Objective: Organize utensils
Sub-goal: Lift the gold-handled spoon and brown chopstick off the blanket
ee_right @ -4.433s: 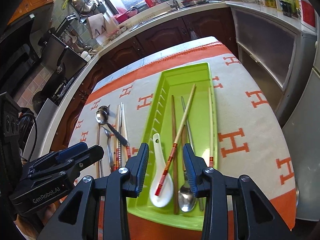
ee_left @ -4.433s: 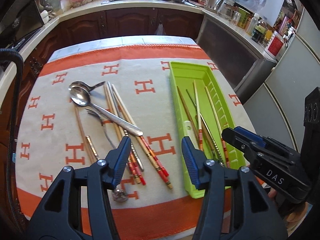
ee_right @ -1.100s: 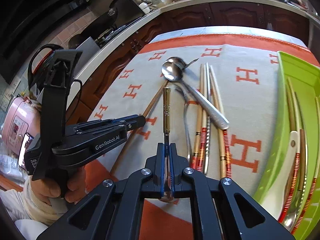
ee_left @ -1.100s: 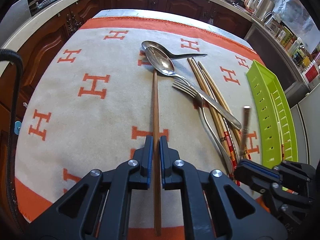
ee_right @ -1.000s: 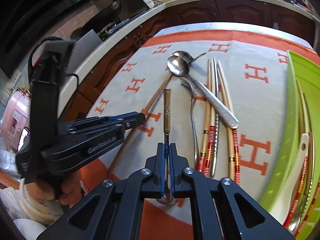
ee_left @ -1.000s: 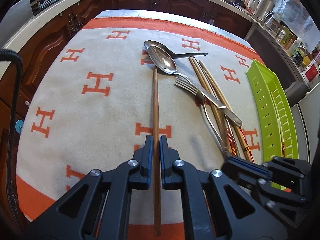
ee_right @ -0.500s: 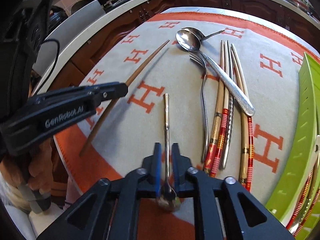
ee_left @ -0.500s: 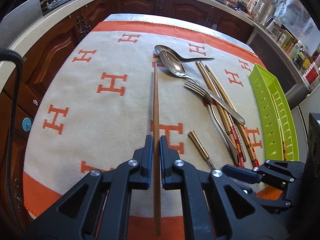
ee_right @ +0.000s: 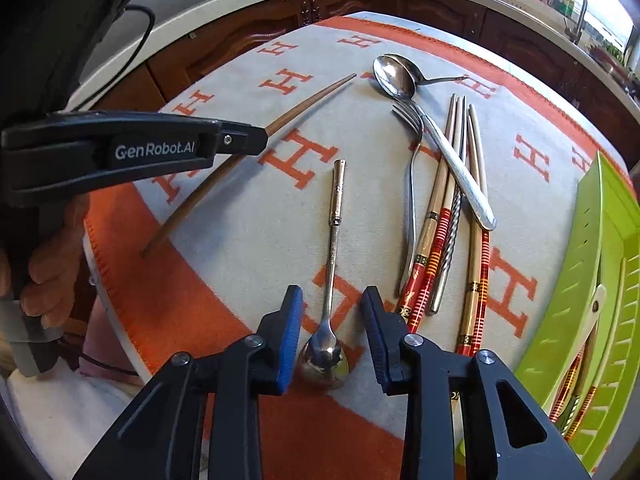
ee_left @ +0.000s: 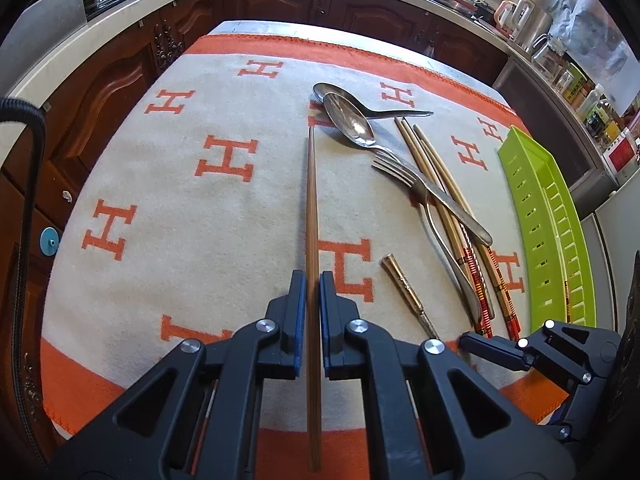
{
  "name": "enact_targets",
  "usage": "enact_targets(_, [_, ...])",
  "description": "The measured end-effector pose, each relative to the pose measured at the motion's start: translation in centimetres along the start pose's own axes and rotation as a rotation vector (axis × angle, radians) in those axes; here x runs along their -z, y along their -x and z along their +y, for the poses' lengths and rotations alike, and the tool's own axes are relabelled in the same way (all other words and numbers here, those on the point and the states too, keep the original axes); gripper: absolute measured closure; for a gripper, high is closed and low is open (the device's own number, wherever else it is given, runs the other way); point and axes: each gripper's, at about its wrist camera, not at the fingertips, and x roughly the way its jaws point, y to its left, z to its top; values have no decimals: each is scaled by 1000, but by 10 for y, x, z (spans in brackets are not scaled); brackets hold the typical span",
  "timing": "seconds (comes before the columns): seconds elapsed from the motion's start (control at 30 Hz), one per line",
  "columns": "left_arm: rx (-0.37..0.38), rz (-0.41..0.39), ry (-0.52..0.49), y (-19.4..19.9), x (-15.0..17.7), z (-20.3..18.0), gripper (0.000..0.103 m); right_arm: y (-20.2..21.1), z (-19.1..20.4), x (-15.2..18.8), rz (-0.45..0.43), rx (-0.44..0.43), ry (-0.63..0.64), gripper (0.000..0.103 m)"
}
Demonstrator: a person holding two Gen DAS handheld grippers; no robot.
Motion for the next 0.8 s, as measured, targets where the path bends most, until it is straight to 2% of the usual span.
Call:
enact_targets(0.1, [11,6,14,-1,-1,3,99,-3,8,-4,17,38,39,81])
enact_targets(0.17, [19,12,20,-2,-1,6,99,-3,15,-6,36,43,68,96])
enact_targets(0.2, [23,13,22,-2,-1,7,99,-4,18,-7,49,44,75,98])
enact_targets(0.3, [32,12,27,-2,0,9,99,-5,15,-11,87,12,46,100])
enact_targets(0.37, [36,8,28,0,0,10,99,-5,-1,-15,101,-69,-48,100])
enact_targets(0.53, [36,-2,28,5,0,13,99,5,-27,-13,79,-150,-186,100])
enact_targets(0.8, [89,-15,-26,21,-2,-10,99,43,-56,-9,-3,-177,-300,100])
